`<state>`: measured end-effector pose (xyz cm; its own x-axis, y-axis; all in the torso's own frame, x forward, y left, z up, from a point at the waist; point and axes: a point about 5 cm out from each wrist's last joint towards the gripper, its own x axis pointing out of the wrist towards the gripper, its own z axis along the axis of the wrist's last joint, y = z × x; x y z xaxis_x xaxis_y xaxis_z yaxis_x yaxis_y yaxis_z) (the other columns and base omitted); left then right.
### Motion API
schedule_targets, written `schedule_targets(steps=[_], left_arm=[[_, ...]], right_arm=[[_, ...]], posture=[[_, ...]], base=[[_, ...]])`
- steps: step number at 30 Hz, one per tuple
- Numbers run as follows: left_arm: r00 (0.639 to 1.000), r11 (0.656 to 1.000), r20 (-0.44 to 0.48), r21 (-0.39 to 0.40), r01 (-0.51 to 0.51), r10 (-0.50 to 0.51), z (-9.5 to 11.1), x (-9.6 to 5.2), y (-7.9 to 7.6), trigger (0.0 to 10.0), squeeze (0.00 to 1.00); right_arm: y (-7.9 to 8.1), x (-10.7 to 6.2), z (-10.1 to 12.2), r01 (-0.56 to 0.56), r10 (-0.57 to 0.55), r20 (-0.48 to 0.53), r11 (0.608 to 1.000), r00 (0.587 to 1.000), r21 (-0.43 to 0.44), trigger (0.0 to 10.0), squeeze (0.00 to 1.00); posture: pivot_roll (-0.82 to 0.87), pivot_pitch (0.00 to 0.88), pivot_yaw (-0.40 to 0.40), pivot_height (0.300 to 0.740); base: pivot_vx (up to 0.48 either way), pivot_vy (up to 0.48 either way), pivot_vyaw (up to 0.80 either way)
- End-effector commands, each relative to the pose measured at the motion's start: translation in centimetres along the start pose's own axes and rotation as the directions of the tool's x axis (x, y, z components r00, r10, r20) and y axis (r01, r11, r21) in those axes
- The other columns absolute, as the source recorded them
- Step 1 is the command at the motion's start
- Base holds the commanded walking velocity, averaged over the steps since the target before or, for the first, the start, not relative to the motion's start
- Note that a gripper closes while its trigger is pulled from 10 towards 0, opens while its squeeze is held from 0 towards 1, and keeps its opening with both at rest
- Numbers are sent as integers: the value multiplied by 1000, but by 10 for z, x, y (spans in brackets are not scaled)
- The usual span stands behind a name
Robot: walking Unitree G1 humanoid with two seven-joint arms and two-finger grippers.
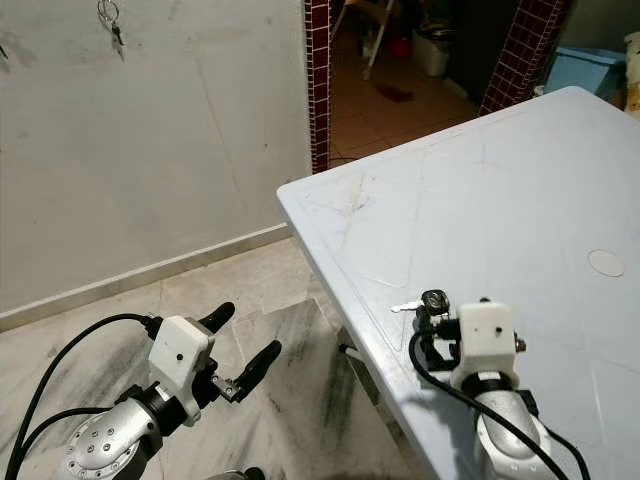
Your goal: Hang keys on a hook
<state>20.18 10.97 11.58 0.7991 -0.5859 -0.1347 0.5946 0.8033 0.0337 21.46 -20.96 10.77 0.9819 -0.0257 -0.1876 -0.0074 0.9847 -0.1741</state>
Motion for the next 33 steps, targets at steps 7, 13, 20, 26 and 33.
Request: schedule_targets(steps=[7, 13, 20, 26, 33], left_arm=[[991, 992, -36, -14, 128, -128, -6, 5, -8, 10000, 0], [989, 989, -27, -5, 147, -147, -5, 9, -9, 10000, 0], [983, 984, 17, 0, 181, -181, 0, 16, -12, 10000, 0], [977, 977, 25, -20, 212, -211, -1, 19, -14, 10000, 0], [961, 956, 8, -92, 278, -278, -4, 22, -17, 10000, 0]], right_arm=[[5, 5, 0, -26, 26, 2, 999, 1000, 41, 10000, 0], [10, 8, -2, -15, 14, 8, 998, 1000, 68, 10000, 0], [14, 7, -3, -25, 25, -2, 997, 1000, 76, 9961, 0], [12, 9, -2, -21, 21, 3, 997, 1000, 75, 10000, 0], [11, 10, 0, -24, 23, 11, 996, 1000, 81, 902, 0]], posture=[[4, 155, 42, 740], [3, 150, 45, 740], [-8, 147, 48, 740], [-16, 145, 48, 740], [-23, 147, 47, 740]], base=[[0, 0, 0], [0, 0, 0], [0, 0, 0], [0, 0, 0], [0, 0, 0]])
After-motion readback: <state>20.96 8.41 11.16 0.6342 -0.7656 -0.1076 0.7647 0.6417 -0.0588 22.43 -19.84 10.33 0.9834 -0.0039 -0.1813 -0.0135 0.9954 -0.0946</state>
